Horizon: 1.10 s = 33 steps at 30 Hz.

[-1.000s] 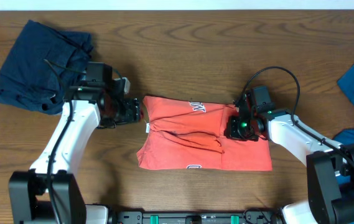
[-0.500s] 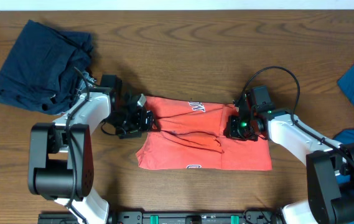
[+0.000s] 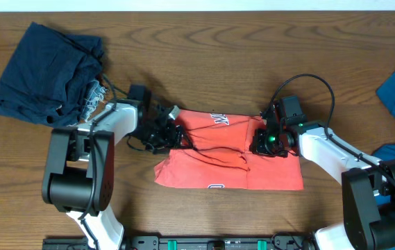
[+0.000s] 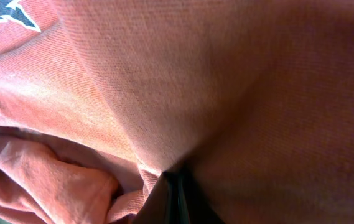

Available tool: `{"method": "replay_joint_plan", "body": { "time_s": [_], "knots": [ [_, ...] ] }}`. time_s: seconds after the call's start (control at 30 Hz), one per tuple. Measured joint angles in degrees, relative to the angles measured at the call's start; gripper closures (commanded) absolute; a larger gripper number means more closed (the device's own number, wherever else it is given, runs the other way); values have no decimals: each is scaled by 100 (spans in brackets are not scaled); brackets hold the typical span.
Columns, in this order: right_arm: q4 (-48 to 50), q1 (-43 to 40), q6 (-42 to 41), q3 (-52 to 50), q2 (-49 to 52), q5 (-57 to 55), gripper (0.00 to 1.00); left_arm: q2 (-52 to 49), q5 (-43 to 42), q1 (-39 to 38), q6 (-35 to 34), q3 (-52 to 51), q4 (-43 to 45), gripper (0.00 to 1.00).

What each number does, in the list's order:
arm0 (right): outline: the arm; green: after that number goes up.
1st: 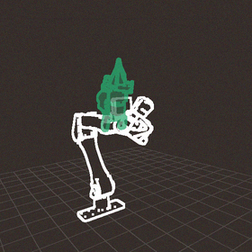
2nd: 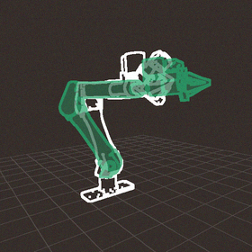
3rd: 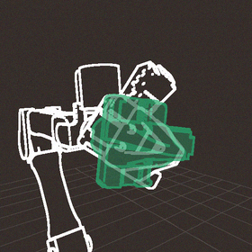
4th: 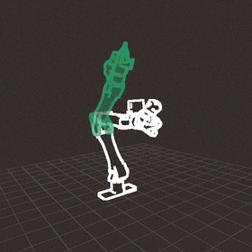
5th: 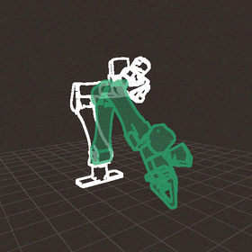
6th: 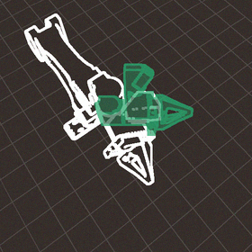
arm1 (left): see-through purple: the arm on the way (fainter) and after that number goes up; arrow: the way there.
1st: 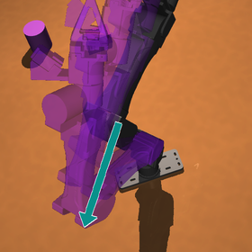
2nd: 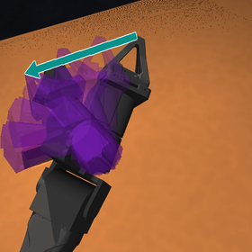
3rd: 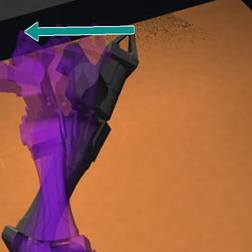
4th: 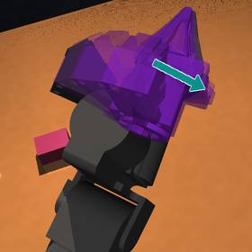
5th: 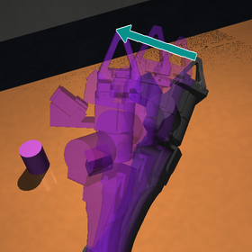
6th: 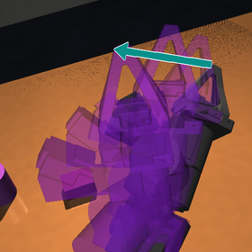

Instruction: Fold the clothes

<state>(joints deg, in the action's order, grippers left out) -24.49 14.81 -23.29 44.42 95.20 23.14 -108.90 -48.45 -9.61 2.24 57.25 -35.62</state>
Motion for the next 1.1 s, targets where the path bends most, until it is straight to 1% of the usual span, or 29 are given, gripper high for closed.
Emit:
{"method": "replay_joint_plan", "body": {
  "time_s": [0.07, 0.17, 0.2, 0.23, 0.27, 0.47, 0.6, 0.63, 0.67, 0.7, 0.73, 0.77, 0.8, 0.83, 0.9, 1.03, 1.1],
  "knots": [
    [-2, 0, -2, 0, 0, 0, 96, -20, 92, -52, -83, -33, 120, 63],
    [-4, 0, -13, 0, 0, 0, 96, -42, 216, -70, -153, -46, 168, 73],
    [-7, 0, -15, 0, 0, -2, 96, -46, 260, -70, -201, -46, 168, 79],
    [-7, 0, -15, 2, 0, -2, 96, -52, 304, -70, -219, -46, 175, 87],
    [-11, 0, -15, 2, 0, -4, 97, -61, 350, -70, -232, -52, 181, 93],
    [-249, -2, -11, 48, -20, -31, 97, -83, 393, -68, -289, -66, 142, 94],
    [-625, -7, -7, 50, -282, -219, 95, -79, 476, -33, -372, -52, -155, 93],
    [-658, -13, -7, 50, -391, -264, 95, -70, 511, -17, -385, -52, -192, 85],
    [-675, -31, -4, 50, -538, -332, 93, -44, 573, 13, -417, -52, -238, 63],
    [-682, -44, -2, 50, -662, -361, 90, -17, 638, 48, -437, -52, -273, 50],
    [-682, -59, -4, 50, -817, -413, 82, 26, 570, 107, -522, -44, -328, 38],
    [-680, -66, -24, 50, -927, -446, 77, 96, 553, 151, -581, -28, -356, 23],
    [-675, -70, 4, 50, -1054, -468, 72, 164, 551, 192, -673, -7, -369, 14],
    [-678, -70, 9, 50, -1126, -487, 70, 210, 509, 219, -785, 11, -385, 14],
    [-699, -70, 13, 50, -1180, -514, 70, 273, 531, 243, -1082, 46, -393, 12],
    [-785, -70, 4, 50, -1156, -549, 72, 273, 511, 249, -1613, 59, -293, 7],
    [-785, -70, 2, 50, -1119, -614, 73, 280, 505, 249, -1886, 61, -225, 8]
  ]
}}
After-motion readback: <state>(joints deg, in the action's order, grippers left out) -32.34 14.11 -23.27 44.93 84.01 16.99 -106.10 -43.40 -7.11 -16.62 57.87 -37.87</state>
